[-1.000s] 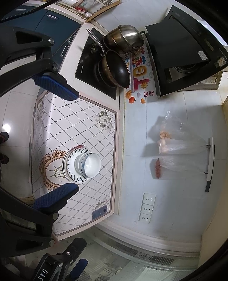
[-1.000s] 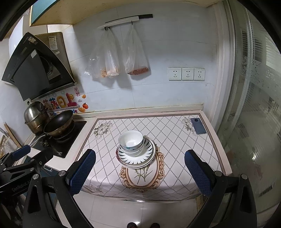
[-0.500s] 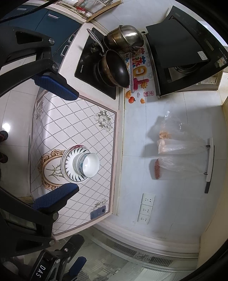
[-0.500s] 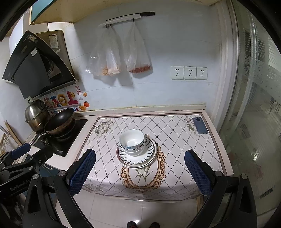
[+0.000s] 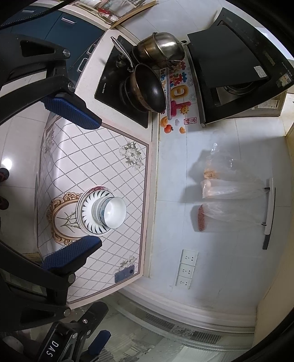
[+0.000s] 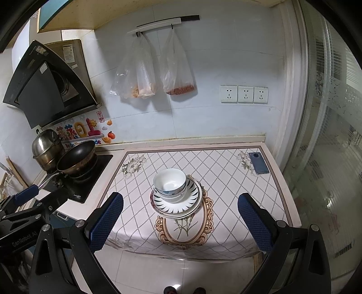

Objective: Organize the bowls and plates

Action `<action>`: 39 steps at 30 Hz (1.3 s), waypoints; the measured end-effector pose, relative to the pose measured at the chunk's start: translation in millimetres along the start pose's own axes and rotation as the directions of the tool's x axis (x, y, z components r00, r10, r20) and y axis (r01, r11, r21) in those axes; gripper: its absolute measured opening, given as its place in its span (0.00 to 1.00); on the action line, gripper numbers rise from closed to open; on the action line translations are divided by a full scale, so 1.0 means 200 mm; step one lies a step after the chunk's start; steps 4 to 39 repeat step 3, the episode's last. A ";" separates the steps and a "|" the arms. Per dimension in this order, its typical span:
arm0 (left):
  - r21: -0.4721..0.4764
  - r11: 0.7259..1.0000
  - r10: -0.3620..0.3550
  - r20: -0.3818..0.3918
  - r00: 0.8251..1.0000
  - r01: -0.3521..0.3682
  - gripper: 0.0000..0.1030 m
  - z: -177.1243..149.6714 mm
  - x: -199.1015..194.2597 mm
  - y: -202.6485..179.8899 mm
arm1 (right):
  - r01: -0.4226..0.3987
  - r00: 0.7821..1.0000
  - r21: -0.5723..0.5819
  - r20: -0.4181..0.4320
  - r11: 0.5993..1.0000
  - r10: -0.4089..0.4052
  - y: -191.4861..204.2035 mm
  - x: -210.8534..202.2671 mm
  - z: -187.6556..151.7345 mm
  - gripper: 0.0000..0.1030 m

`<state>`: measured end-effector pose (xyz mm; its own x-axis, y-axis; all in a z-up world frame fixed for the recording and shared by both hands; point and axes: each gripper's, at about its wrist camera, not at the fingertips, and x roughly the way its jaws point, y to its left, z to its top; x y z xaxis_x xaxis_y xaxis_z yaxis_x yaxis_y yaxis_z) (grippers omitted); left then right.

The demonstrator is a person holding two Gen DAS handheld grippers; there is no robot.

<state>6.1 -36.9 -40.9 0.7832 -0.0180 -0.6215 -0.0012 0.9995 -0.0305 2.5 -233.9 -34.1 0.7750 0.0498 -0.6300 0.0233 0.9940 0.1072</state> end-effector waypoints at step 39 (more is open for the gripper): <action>0.000 1.000 0.001 0.003 1.000 -0.001 0.94 0.00 0.00 -0.01 | -0.001 1.000 0.001 0.002 1.000 0.001 0.01 0.00 0.01 1.00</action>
